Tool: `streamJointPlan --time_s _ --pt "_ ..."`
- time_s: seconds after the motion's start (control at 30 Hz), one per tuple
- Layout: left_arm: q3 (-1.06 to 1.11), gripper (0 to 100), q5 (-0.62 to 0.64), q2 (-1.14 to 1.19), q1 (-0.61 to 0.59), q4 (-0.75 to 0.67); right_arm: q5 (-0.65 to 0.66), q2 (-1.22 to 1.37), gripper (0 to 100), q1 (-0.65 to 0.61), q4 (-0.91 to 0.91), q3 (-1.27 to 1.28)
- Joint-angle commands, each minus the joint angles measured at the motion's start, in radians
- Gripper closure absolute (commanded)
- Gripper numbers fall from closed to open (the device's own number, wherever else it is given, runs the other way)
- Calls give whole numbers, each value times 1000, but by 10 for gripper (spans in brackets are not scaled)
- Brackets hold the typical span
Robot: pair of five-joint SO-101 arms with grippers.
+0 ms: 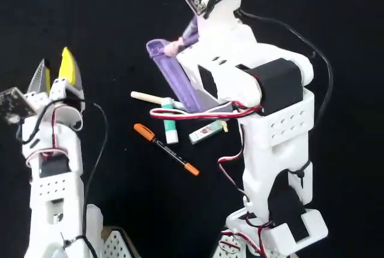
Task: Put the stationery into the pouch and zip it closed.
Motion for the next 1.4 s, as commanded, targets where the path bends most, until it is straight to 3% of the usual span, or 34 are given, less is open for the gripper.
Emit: streamJointPlan --time_s 0.0,0.27,0.53,0.7,1.13,1.37 --pt "47 808 14 -61 -22 -12 -2 -47 988 -12 48 27" --pt "134 808 9 -61 -16 -5 60 -196 988 -71 48 321" --pt "53 804 3 -69 -15 341 61 -387 988 -74 46 570" --pt "12 804 -121 -69 -13 532 63 -516 988 -74 37 776" --pt "18 804 -281 -69 -13 796 84 -630 988 -74 -207 1210" --pt "62 804 -298 -71 -13 804 92 -630 985 -75 -285 1316"
